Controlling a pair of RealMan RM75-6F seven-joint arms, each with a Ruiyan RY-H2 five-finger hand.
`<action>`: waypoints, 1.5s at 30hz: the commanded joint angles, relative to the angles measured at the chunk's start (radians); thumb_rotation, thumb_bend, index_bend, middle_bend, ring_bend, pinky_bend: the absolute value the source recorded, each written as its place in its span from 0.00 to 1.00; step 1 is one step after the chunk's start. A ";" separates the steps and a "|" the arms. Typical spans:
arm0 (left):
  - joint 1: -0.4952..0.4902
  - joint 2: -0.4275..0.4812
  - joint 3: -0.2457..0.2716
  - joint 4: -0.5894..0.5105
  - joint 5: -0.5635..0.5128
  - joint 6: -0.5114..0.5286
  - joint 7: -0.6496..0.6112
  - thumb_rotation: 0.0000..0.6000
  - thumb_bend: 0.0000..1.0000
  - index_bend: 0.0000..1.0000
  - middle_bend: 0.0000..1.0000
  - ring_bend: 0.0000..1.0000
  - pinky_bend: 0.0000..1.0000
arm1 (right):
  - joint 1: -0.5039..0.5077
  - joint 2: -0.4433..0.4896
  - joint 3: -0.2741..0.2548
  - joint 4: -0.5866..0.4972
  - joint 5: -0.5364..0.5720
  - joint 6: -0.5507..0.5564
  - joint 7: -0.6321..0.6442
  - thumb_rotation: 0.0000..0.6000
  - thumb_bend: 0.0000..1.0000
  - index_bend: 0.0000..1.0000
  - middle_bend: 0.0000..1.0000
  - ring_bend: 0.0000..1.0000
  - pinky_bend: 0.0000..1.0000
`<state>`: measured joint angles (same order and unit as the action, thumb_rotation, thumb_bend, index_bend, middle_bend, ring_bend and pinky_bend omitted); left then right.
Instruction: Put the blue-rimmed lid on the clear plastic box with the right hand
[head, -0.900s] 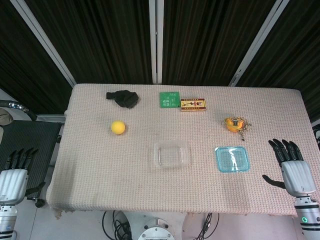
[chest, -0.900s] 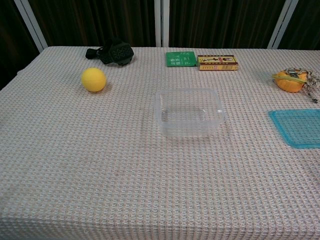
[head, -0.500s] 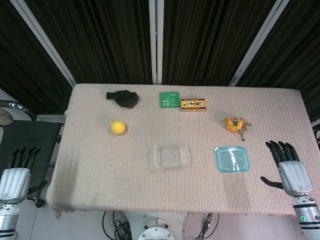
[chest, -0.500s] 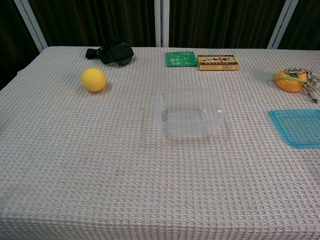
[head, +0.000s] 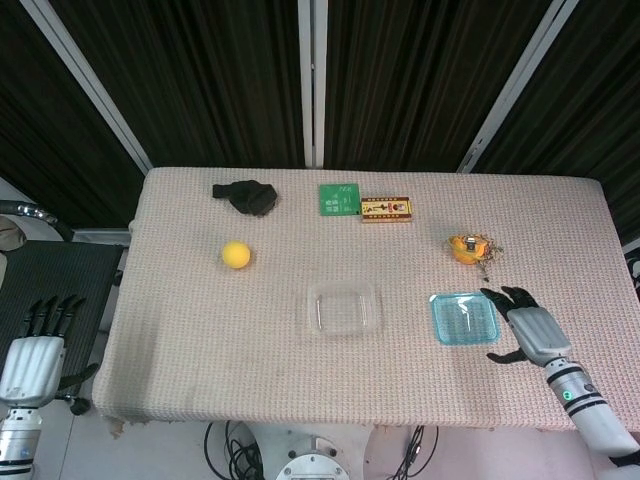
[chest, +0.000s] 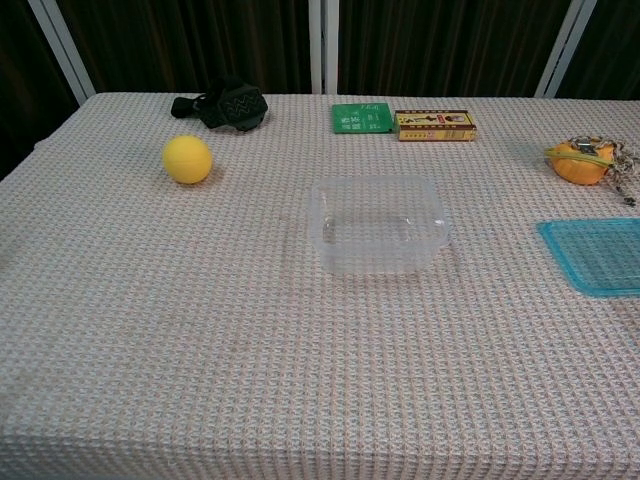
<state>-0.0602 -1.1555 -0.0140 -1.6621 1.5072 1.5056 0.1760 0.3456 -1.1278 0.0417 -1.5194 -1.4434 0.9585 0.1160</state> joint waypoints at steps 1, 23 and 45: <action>0.002 0.004 0.001 -0.011 -0.004 -0.002 0.011 1.00 0.00 0.10 0.07 0.00 0.00 | 0.048 -0.034 0.006 0.051 0.012 -0.059 -0.002 1.00 0.03 0.00 0.16 0.00 0.00; 0.005 0.018 0.004 -0.064 -0.022 -0.015 0.060 1.00 0.00 0.10 0.07 0.00 0.00 | 0.132 -0.143 -0.031 0.178 -0.006 -0.136 0.028 1.00 0.03 0.00 0.13 0.00 0.00; 0.003 0.019 0.004 -0.072 -0.027 -0.021 0.068 1.00 0.00 0.10 0.07 0.00 0.00 | 0.133 -0.167 -0.039 0.212 -0.013 -0.071 0.047 1.00 0.08 0.08 0.33 0.01 0.04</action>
<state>-0.0571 -1.1369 -0.0099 -1.7345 1.4798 1.4848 0.2443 0.4870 -1.2961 0.0007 -1.3016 -1.4518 0.8693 0.1678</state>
